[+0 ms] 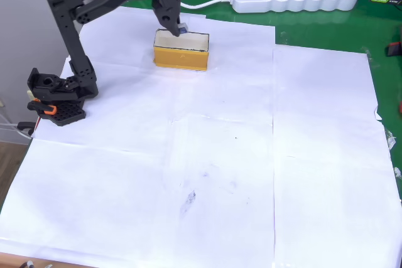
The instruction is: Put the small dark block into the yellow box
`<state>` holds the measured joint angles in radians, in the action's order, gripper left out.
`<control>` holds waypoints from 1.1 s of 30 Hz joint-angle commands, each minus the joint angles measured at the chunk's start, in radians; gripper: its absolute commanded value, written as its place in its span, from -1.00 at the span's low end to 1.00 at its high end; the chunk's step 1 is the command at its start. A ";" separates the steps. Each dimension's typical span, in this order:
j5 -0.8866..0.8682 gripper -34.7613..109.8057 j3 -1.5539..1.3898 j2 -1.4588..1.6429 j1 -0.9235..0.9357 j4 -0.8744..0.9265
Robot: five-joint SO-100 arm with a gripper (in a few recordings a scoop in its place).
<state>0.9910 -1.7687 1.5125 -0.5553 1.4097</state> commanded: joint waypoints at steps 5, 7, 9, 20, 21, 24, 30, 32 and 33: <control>0.017 -0.49 -0.026 0.067 -0.028 -0.035; -0.009 -0.29 -0.023 0.075 -0.028 -0.049; -0.011 -0.22 -0.023 0.081 -0.031 -0.052; -0.049 0.01 -0.100 0.067 -0.028 -0.052; -0.054 0.01 -0.126 0.049 -0.026 -0.028; -0.061 0.04 -0.233 -0.029 -0.021 0.078; 0.031 0.05 -0.417 -0.213 0.086 0.285; 0.080 0.05 -0.403 -0.267 0.158 0.353; 0.118 0.05 -0.370 -0.301 0.198 0.383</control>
<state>1.0400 -2.0785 1.3484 -0.4249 1.7211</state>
